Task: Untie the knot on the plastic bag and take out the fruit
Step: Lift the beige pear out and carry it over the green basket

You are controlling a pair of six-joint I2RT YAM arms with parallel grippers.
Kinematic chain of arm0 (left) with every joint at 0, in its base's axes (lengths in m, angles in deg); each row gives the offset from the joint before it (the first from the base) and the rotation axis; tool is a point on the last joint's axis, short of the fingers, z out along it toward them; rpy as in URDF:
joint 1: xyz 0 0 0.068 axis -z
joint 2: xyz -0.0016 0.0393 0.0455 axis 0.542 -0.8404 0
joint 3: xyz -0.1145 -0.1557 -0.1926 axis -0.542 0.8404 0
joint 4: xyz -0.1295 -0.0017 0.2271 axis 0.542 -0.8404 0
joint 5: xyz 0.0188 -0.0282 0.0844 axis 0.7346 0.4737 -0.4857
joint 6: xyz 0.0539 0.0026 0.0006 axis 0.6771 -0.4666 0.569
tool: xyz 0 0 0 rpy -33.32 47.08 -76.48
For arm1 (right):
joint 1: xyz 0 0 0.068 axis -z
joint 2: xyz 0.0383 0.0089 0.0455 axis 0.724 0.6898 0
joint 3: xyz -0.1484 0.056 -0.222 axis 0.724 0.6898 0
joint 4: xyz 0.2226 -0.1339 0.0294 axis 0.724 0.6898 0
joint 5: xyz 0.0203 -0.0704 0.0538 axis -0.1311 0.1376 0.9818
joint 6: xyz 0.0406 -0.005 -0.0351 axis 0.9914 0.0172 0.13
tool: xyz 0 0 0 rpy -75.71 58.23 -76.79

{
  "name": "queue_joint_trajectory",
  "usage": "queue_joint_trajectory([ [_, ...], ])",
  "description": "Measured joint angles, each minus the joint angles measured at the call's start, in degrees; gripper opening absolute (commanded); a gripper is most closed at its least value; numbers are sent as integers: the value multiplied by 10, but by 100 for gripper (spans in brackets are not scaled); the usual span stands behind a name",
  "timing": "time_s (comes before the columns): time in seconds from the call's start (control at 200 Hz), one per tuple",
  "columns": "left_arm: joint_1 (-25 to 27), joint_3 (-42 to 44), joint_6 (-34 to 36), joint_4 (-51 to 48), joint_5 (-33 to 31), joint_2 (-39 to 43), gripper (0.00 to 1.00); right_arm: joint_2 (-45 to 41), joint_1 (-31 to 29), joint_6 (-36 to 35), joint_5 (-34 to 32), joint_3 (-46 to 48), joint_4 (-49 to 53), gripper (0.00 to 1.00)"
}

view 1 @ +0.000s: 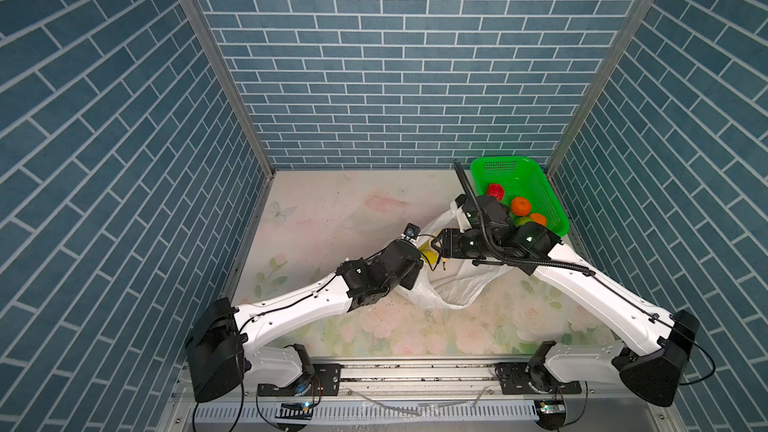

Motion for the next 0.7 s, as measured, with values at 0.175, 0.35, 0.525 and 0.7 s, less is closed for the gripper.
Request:
queue_joint_trajectory([
  [0.175, 0, -2, 0, -5, -2, -1, 0, -2, 75, -26, 31, -69, 27, 50],
  [0.35, 0, -2, 0, -9, -2, -1, 0, -2, 198, -57, 52, -97, 13, 50],
  [0.525, 0, -2, 0, -8, -1, -1, 0, 21, 314, -73, 56, -90, -43, 50],
  [0.7, 0, -2, 0, -8, 1, -1, 0, 89, 392, -88, 48, -69, -120, 50],
])
